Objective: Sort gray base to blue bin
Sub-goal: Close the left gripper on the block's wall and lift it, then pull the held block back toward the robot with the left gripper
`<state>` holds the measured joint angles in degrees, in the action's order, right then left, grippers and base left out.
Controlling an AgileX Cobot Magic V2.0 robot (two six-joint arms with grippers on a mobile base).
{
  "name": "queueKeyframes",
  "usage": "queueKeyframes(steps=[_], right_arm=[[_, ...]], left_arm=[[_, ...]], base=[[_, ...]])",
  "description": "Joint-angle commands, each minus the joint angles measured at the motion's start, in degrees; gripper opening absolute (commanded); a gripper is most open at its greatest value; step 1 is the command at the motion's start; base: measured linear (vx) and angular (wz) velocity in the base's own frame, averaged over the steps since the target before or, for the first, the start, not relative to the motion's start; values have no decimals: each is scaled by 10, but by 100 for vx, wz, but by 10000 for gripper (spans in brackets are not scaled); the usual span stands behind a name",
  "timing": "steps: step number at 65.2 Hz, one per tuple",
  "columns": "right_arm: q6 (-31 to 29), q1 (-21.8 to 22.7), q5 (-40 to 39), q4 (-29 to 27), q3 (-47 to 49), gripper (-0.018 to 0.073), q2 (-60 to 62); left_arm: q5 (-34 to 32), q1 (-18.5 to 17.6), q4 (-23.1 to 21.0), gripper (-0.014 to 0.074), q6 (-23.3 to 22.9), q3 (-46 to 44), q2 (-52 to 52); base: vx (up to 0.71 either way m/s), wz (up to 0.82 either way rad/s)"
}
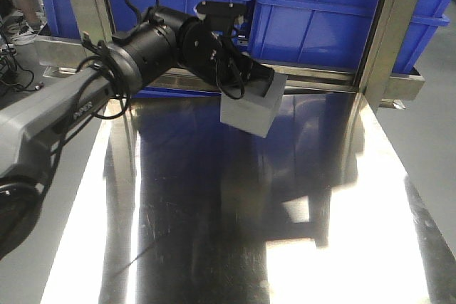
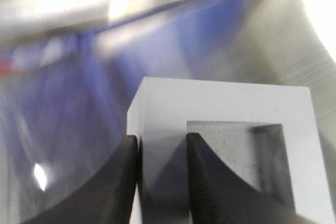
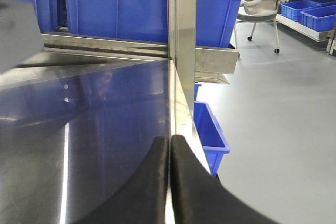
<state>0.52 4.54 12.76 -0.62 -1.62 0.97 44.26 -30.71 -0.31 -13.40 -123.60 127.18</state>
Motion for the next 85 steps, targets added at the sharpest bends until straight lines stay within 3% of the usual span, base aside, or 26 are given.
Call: queueKeyframes(steps=[1,12,35,49,68,85], right_arm=[[-5,0,-43,3,0,-5,0],[-5,0,-43,3,0,-5,0],[-5,0,-43,3,0,-5,0],[-5,0,-43,3,0,-5,0],[-5,0,-43,3,0,-5,0],[-5,0,-43,3,0,-5,0]], left_arm=[[-46,-5,9,-6,-3,-17,-67],[-19,-9,32,-6,-3,-16,-100],[86,-9,33,-6,13,-16,-152],[185,-9,33,-6,43,-16,-177],[263,-9,33,-6,68,-16,-205],[271,-9,33,-6,72,11,-245]], base=[[0,0],[0,0],[0,0],[0,0],[0,0],[0,0]])
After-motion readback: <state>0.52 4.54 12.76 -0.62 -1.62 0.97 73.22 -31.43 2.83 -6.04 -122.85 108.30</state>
